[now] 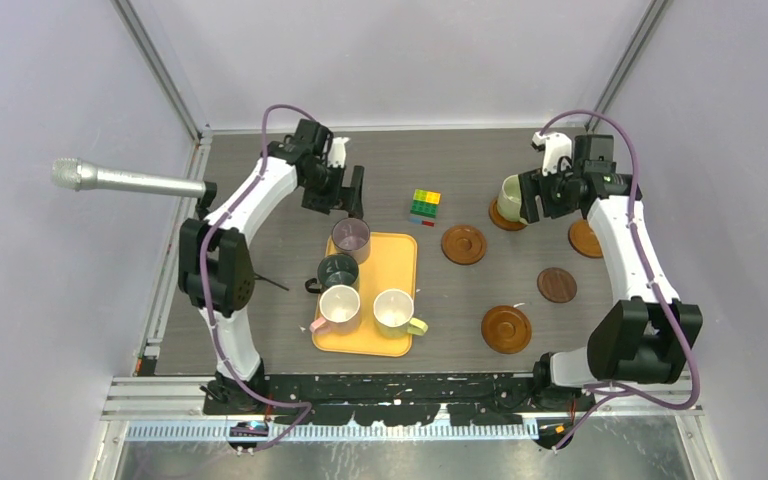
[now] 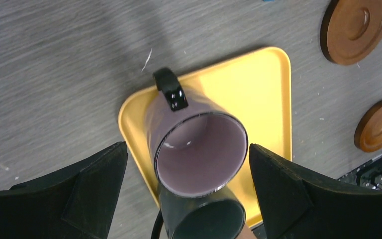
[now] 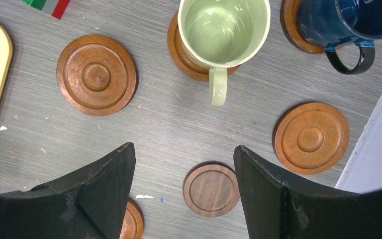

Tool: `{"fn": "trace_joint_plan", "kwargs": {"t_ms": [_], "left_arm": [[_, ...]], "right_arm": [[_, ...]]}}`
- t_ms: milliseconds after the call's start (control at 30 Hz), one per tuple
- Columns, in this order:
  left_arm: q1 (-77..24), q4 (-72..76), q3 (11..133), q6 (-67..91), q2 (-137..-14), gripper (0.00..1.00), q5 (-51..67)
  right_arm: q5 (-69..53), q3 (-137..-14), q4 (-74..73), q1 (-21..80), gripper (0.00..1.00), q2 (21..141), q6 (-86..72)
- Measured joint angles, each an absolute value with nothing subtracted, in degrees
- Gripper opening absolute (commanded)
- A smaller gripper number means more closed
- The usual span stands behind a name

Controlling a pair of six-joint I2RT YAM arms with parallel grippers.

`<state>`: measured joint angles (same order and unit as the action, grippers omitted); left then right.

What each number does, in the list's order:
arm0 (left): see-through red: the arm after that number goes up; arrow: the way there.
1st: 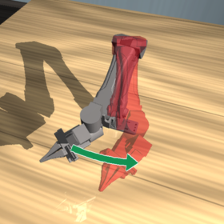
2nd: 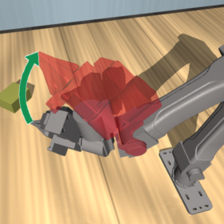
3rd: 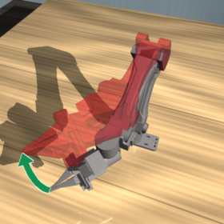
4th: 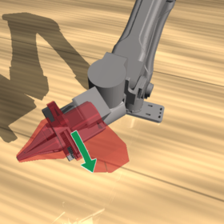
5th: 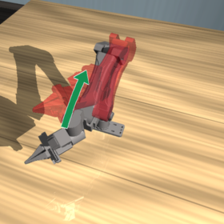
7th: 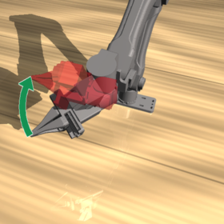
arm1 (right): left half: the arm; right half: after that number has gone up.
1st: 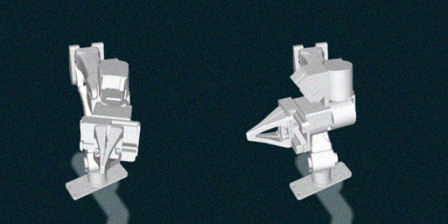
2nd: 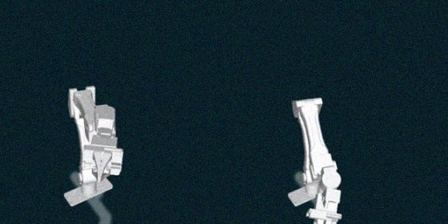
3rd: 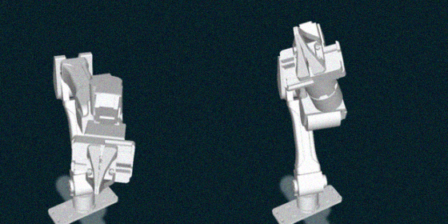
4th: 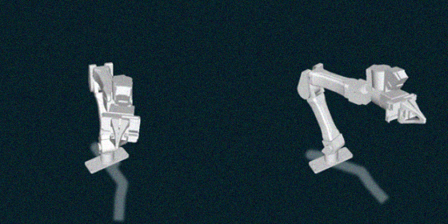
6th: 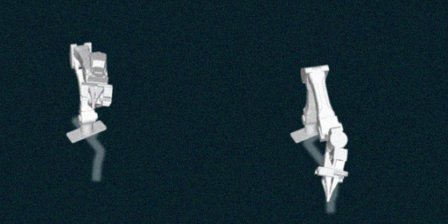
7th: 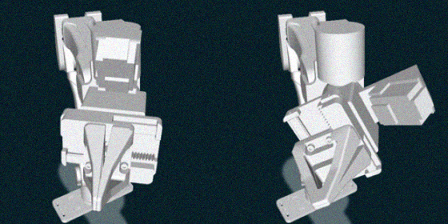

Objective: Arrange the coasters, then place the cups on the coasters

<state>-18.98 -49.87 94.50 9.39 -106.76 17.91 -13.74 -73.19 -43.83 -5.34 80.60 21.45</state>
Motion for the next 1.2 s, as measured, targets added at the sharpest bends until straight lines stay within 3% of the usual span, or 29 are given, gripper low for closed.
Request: {"fn": "trace_joint_plan", "kwargs": {"t_ms": [400,733,967,1200], "left_arm": [[-27.24,-45.65,97.71,8.14,-116.99,0.92,16.82],[-36.62,-45.93,98.28,-4.08,-117.19,0.88,18.06],[-42.02,-50.57,98.26,-15.88,-115.42,0.9,20.25],[-40.18,-54.98,99.79,-22.76,-105.82,0.97,18.61]], "right_arm": [[-13.26,-74.54,-46.89,-5.32,0.77,76.62,20.64],[-13.56,-74.54,-48.05,-3.79,0.77,76.49,19.57],[-16.58,-74.52,-47.79,0.4,0.76,77.17,18.98],[-22.09,-74.19,-46.76,10.44,0.76,81.73,19.11]]}}
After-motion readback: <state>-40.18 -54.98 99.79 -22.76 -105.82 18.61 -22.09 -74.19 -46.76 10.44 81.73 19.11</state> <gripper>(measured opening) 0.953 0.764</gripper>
